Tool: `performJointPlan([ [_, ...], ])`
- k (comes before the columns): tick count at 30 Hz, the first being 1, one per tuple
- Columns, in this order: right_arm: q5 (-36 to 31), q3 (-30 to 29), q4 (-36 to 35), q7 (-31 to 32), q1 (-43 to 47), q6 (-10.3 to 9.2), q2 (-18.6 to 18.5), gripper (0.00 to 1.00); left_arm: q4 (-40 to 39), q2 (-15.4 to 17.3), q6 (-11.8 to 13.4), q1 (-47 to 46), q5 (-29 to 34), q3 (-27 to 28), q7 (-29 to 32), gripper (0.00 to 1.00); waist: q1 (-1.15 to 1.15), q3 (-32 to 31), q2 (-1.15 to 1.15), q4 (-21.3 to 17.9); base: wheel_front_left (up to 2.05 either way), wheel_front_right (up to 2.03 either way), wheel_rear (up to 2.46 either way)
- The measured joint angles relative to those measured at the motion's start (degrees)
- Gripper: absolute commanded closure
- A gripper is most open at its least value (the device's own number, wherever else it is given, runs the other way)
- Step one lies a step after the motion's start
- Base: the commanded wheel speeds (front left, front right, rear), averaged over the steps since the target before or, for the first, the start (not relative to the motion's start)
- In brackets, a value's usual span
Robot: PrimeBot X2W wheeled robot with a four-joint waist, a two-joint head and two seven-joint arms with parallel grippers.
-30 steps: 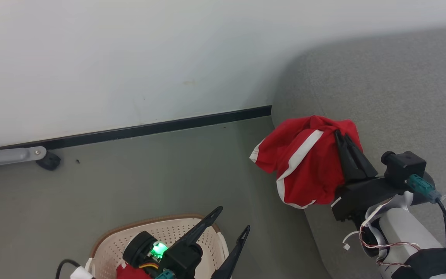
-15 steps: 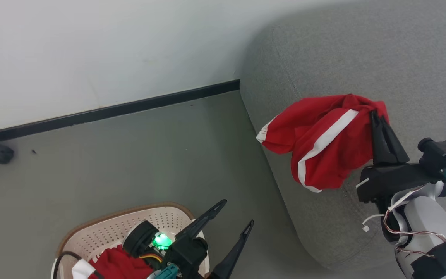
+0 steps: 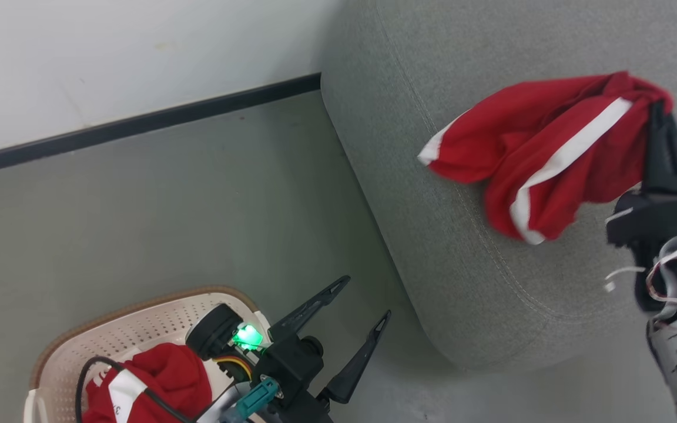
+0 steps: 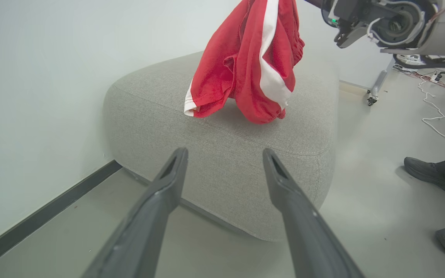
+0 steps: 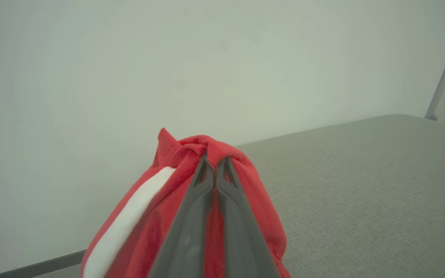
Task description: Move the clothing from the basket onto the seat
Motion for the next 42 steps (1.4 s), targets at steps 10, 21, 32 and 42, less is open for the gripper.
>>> performJointPlan([
  [10, 0.21, -5.42, 2.37, -0.02, -8.71, 0.30, -5.02, 1.00, -0.82, -0.07, -0.93, -3.10, 1.03, -0.63, 1.57, 0.00, 0.01, 4.11, 0.00, -1.29, 0.00, 0.00, 0.00],
  [21, 1.92, -10.93, 10.57, -0.26, -17.61, 1.05, -10.03, 1.00, -1.60, -1.25, -1.44, -6.26, 1.88, -1.92, 2.59, 0.00, 0.00, 9.07, 0.00, 0.98, 0.00, 0.00, 0.00],
  [32, 1.99, -11.14, 18.30, -0.42, -19.84, 2.37, -8.70, 1.00, -2.15, -1.08, -1.91, -8.92, 2.46, -1.80, 3.02, 0.00, 0.00, 14.11, -0.01, 3.59, 0.00, 0.00, 0.00],
  [42, 1.76, -10.96, 23.82, -0.42, -20.81, 3.41, -7.09, 0.24, -0.32, -1.02, -2.35, -9.04, 2.47, -1.85, 2.65, 0.00, 0.00, 15.34, 0.00, 4.24, 0.00, 0.00, 0.00],
])
